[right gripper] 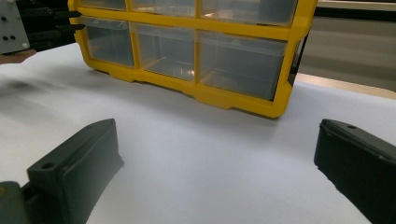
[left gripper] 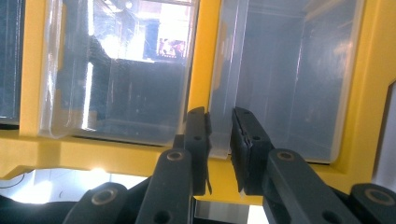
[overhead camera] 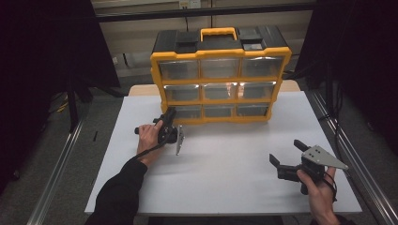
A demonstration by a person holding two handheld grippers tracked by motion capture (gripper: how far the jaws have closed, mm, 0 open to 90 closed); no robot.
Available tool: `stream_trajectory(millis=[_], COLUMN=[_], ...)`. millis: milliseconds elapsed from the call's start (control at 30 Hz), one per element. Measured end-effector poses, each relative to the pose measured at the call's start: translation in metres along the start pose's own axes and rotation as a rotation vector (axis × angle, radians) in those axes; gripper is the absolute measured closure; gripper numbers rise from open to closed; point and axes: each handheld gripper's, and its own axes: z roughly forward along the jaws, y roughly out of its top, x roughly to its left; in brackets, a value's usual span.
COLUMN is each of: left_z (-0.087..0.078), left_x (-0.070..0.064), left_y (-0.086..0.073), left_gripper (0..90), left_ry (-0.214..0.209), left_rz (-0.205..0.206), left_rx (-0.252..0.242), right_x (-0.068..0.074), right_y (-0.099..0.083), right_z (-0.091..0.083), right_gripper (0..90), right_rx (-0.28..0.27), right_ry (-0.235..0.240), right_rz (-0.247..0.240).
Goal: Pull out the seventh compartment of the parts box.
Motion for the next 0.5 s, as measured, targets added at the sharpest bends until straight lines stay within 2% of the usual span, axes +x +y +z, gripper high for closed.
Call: stream_trajectory(millis=[33, 67, 100, 133, 167, 200, 233, 267, 300, 467, 500], left_z=[-0.0015, -0.0020, -0.0025, -0.0025, -0.0033, -0.0045, -0.0046, -0.0046, -0.0048, -0.0066, -0.0052], left_x=[0.0008, 0.0009, -0.0023, -0.0023, 0.0005, 0.0002, 0.0022, 0.0022, 0.0012, 0.0005, -0.0008], left_y=[-0.0001, 0.0002, -0.0007, -0.0007, 0.0002, -0.0001, 0.0007, 0.0007, 0.0000, 0.0001, 0.0004], left_gripper=[77.8, 77.8, 77.8, 77.8, 77.8, 77.8, 77.8, 77.8, 77.8, 77.8, 77.8], left_ry=[-0.013, -0.006, 0.008, 0.008, -0.023, -0.001, 0.001, 0.001, -0.015, 0.001, 0.020], left_rz=[0.016, 0.015, -0.030, -0.030, 0.013, 0.005, 0.035, 0.035, 0.014, 0.010, -0.014], left_rx=[0.004, -0.003, -0.004, -0.004, 0.004, 0.009, 0.003, 0.003, -0.003, 0.004, -0.032], right_x=[-0.0004, -0.0004, -0.0004, -0.0004, -0.0004, -0.0004, -0.0003, -0.0003, -0.0001, 0.0000, -0.0001], right_y=[0.0000, 0.0000, 0.0000, 0.0000, 0.0000, 0.0000, 0.0001, 0.0001, 0.0000, 0.0000, 0.0001], right_z=[0.0000, -0.0001, -0.0001, -0.0001, -0.0001, -0.0001, -0.0002, -0.0002, 0.0002, 0.0000, -0.0001], right_gripper=[0.0, 0.0, 0.0, 0.0, 0.0, 0.0, 0.0, 0.0, 0.0, 0.0, 0.0], right_rx=[0.001, 0.002, 0.001, 0.001, 0.002, 0.000, 0.000, 0.000, -0.002, -0.001, 0.000], right_ry=[0.001, 0.000, 0.000, 0.000, 0.001, 0.001, 0.000, 0.000, 0.000, 0.000, 0.001], right_rz=[-0.001, 0.001, -0.001, -0.001, -0.001, -0.002, -0.001, -0.001, 0.000, 0.001, 0.000])
